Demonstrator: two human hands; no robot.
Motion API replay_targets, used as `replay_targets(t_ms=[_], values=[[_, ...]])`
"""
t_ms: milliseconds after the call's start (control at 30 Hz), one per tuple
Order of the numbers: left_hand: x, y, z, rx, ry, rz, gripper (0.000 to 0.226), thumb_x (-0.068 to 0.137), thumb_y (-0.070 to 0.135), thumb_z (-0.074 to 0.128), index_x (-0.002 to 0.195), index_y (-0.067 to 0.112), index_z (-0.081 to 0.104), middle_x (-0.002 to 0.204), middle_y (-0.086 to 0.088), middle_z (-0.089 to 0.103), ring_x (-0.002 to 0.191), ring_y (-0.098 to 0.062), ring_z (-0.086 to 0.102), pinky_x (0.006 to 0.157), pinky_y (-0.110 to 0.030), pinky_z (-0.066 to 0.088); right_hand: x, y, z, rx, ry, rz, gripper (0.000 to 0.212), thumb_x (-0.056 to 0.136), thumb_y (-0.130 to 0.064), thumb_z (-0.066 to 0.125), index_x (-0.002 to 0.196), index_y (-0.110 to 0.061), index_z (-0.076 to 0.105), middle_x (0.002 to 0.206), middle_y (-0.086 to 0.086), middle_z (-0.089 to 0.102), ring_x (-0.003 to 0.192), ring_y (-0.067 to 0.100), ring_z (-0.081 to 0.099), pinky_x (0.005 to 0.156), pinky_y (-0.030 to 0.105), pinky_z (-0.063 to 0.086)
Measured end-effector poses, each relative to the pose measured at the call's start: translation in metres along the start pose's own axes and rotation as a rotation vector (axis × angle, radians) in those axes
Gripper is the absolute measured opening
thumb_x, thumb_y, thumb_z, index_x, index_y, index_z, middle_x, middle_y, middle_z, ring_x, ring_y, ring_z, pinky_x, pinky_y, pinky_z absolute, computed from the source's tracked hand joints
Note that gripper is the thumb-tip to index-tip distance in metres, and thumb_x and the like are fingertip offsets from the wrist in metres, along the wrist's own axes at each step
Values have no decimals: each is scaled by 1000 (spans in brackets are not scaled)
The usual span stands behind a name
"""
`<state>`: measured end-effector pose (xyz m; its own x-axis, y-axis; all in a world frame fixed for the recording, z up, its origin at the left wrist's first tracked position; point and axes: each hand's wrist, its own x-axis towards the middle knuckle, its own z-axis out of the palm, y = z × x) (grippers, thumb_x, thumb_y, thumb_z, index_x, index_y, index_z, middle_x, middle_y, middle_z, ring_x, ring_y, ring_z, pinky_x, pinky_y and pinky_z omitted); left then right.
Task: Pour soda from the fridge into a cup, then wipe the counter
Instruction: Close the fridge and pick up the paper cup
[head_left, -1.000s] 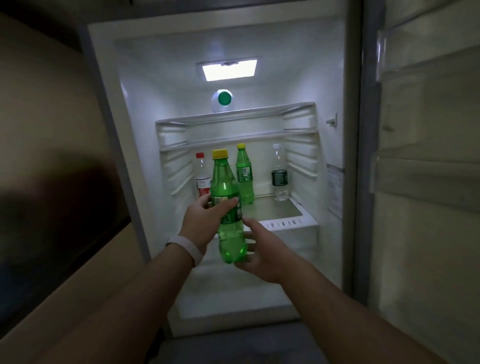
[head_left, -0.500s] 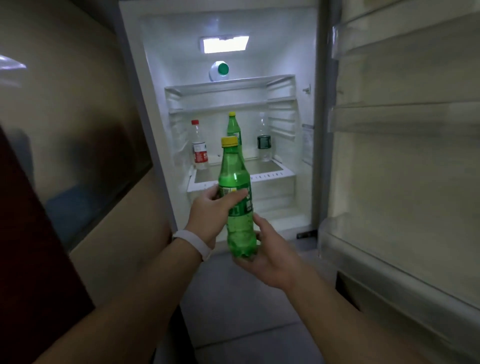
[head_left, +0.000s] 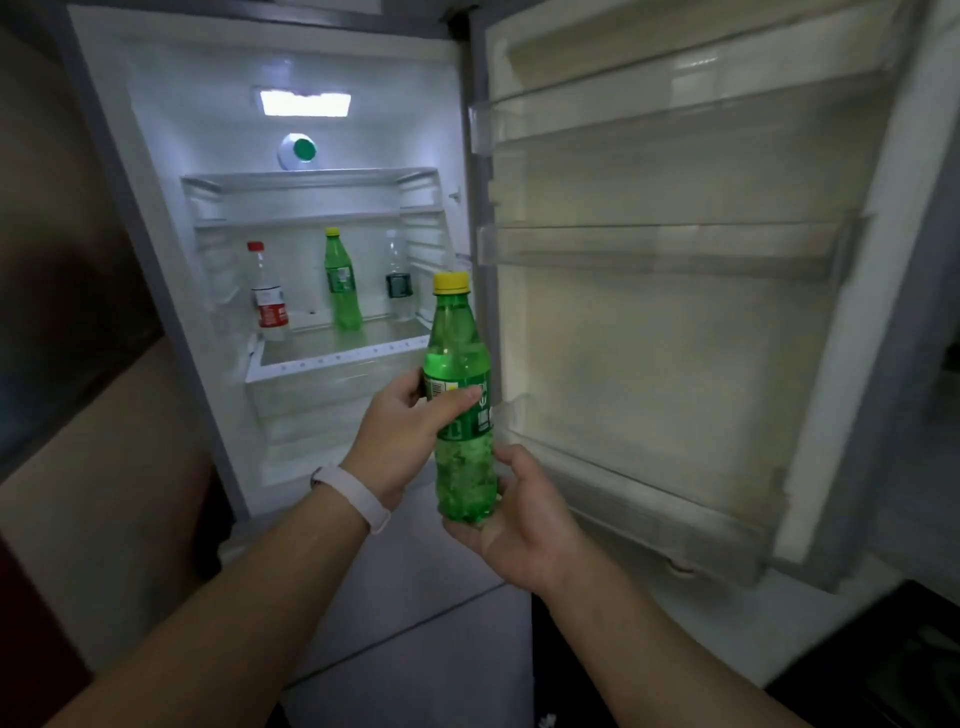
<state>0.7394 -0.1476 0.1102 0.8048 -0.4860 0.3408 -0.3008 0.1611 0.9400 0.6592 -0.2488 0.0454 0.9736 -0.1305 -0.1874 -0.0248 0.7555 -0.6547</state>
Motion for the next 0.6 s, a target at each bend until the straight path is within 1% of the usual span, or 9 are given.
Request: replay_targets(t_ms=[100,167,233,300,400,467,500,533,600], values=[[-2,6,30,-3,-102,-10,36,82,15,76,116,16,63,106,-5,74,100,-23,70,85,-44,58,-23,-15,-21,5,28,-34,39,79,-31,62,109,-6,66,93,15,63,81,24,57,78,36,45],[-4,10,52,-16,-155,-7,39,81,13,75,117,16,60,105,-6,73,98,-23,71,81,-42,59,-39,-28,-35,8,41,-51,38,80,-31,61,108,-6,64,92,15,62,80,24,57,76,36,45],[-6,14,77,-29,-187,3,43,80,13,77,118,16,59,107,-10,71,98,-24,70,81,-43,59,-55,-42,-48,18,64,-60,41,74,-31,63,107,-6,63,91,15,61,80,25,56,75,36,45],[-10,19,104,-54,-190,14,49,73,18,81,117,14,59,107,-12,71,96,-25,70,80,-44,59,-74,-58,-60,23,85,-66,43,71,-31,64,105,-5,63,93,16,60,80,26,56,77,37,45],[-16,26,148,-68,-195,43,52,67,24,84,113,16,61,102,-9,71,93,-25,70,76,-42,57,-104,-82,-81,45,88,-91,42,71,-31,65,102,-3,63,101,20,60,93,30,54,89,41,41],[-22,31,178,-73,-184,73,46,67,24,83,108,18,62,100,-8,71,93,-26,70,77,-43,58,-127,-98,-96,45,100,-113,36,77,-30,63,101,-2,64,102,20,61,99,31,53,99,43,40],[-26,33,192,-82,-171,85,42,68,24,81,105,19,63,99,-9,71,93,-27,70,78,-45,58,-138,-106,-104,36,106,-122,33,83,-30,60,102,-3,63,100,20,62,98,31,55,100,44,42],[-29,35,206,-93,-160,95,39,68,24,79,103,20,64,98,-9,72,92,-27,70,79,-46,58,-148,-114,-112,23,109,-130,32,88,-30,57,105,-3,62,97,19,64,94,30,60,97,43,46],[-37,38,234,-119,-153,104,40,66,27,80,102,19,65,97,-9,72,90,-26,70,80,-47,58,-167,-127,-129,4,116,-143,35,91,-32,57,112,-3,60,90,17,69,81,27,68,80,39,57]])
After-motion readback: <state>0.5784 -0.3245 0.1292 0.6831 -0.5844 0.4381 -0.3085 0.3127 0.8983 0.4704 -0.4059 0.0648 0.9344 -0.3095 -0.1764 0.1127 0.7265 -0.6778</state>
